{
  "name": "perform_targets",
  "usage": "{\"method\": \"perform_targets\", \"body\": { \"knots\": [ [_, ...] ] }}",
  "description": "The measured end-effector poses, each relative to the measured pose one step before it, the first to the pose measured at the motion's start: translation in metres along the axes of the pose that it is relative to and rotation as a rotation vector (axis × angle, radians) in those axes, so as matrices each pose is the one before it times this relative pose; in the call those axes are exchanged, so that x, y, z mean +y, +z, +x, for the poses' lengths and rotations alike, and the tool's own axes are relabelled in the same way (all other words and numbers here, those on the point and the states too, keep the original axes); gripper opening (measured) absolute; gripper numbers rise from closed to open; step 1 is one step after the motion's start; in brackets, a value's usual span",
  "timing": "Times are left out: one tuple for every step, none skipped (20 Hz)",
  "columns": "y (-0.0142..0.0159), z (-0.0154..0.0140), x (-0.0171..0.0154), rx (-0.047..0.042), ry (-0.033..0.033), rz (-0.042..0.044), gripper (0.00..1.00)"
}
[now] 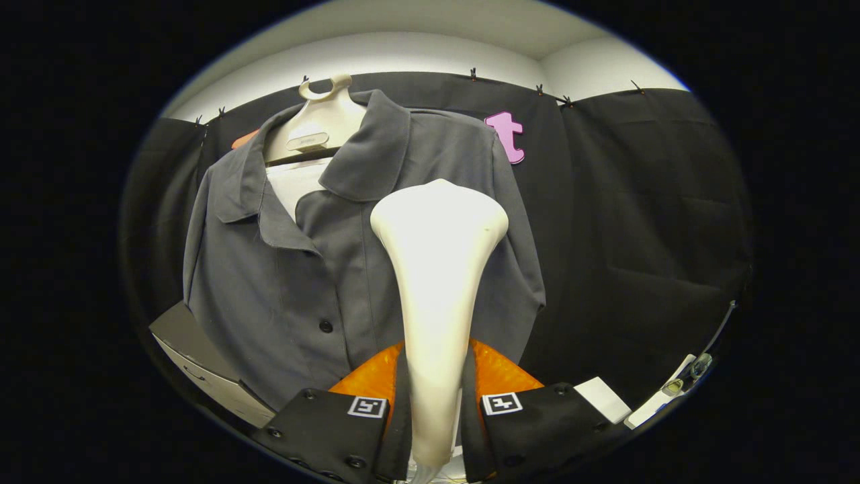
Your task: Iron the clothes twice with a garment steamer, once on the left side and once on the right side.
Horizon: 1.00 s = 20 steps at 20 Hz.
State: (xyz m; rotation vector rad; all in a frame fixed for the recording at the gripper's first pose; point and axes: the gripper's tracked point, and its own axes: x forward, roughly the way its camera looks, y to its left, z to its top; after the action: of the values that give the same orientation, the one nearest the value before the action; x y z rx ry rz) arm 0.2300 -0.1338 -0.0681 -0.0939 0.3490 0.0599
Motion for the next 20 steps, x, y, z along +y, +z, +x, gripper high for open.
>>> {"method": "perform_targets", "body": {
  "knots": [
    [-0.00521, 0.00272, 0.00073, 0.01198, 0.00637, -0.00144, 0.38],
    [-0.00386, 0.00039, 0.00095, 0.00762, 0.00723, 0.00047, 0.38],
    [-0.00409, -0.00045, -0.00020, 0.00644, 0.00536, 0.00178, 0.38],
    [-0.00452, 0.00003, -0.00093, 0.00611, 0.00388, 0.00018, 0.38],
    [-0.00488, 0.00041, 0.00075, 0.00732, 0.00295, 0.00027, 0.38],
    [-0.00463, 0.00124, 0.00093, 0.00708, 0.00432, -0.00172, 0.38],
    [-0.00671, 0.00055, 0.00072, 0.01142, 0.00482, -0.00431, 0.38],
    [-0.00805, -0.00041, 0.00133, 0.01519, 0.00614, -0.00691, 0.38],
    [-0.00735, 0.00065, 0.00174, 0.01256, 0.00612, -0.00336, 0.38],
    [-0.00718, -0.00211, -0.00036, 0.01234, 0.00667, 0.00232, 0.38],
    [-0.00660, 0.00071, 0.00041, 0.00927, 0.00471, 0.00256, 0.38],
    [-0.00728, 0.00010, -0.00025, 0.00942, 0.00104, 0.00113, 0.38],
    [-0.00611, 0.00058, -0.00070, 0.00887, 0.00080, -0.00036, 0.38],
    [-0.00554, -0.00024, -0.00079, 0.01003, 0.00196, -0.00069, 0.38],
    [-0.00513, 0.00103, -0.00040, 0.00858, 0.00248, 0.00026, 0.38],
    [-0.00718, 0.00087, -0.00060, 0.00827, 0.00218, 0.00114, 0.38],
    [-0.00719, 0.00100, -0.00009, 0.01231, 0.00277, -0.00057, 0.38],
    [-0.00632, 0.00051, 0.00049, 0.01240, 0.00350, -0.00039, 0.38],
    [-0.00666, 0.00101, 0.00023, 0.01006, 0.00487, -0.00081, 0.38],
    [-0.00702, 0.00012, -0.00156, 0.01019, 0.00264, 0.00025, 0.38]
  ]
}}
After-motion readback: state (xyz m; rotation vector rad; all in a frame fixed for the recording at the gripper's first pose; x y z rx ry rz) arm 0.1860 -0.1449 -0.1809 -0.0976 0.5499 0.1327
